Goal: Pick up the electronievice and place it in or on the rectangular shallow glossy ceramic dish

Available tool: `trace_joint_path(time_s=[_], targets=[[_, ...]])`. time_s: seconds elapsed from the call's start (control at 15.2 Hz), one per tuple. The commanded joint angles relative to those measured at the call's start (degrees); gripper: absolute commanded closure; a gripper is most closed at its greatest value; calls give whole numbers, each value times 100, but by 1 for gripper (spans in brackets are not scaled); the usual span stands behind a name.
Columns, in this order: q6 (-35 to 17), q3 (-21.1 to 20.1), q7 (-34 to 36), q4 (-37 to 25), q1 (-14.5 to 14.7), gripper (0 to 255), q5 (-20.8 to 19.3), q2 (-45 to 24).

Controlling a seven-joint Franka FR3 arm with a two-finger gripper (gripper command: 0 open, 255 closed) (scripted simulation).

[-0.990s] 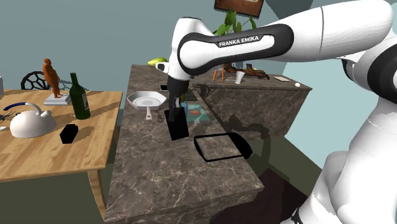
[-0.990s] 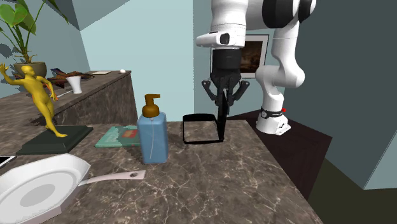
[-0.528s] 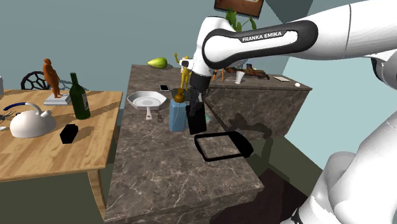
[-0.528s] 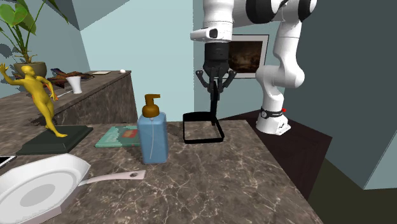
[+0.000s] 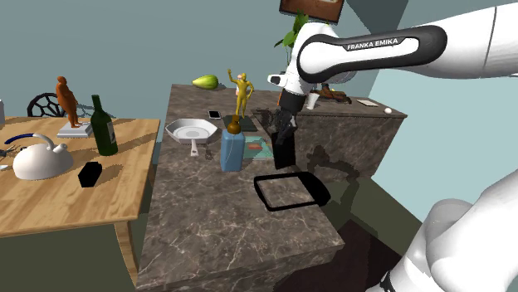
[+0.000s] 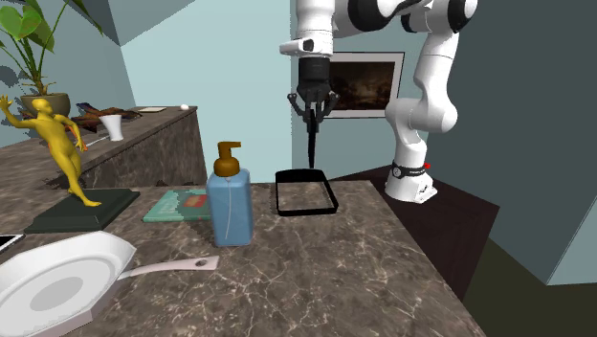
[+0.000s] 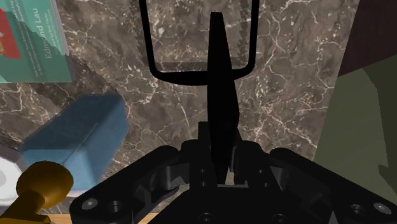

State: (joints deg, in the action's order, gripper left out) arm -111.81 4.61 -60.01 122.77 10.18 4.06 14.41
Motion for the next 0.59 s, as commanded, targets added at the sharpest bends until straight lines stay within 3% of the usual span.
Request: trace_joint_path(time_s=[0.0,0.33,0.53], targets=[[114,170,-264,54,-115,255,-45,148],[323,567,-840,180,-374,255,-183,447],[91,575,-861,388,-375,255,-178,422]])
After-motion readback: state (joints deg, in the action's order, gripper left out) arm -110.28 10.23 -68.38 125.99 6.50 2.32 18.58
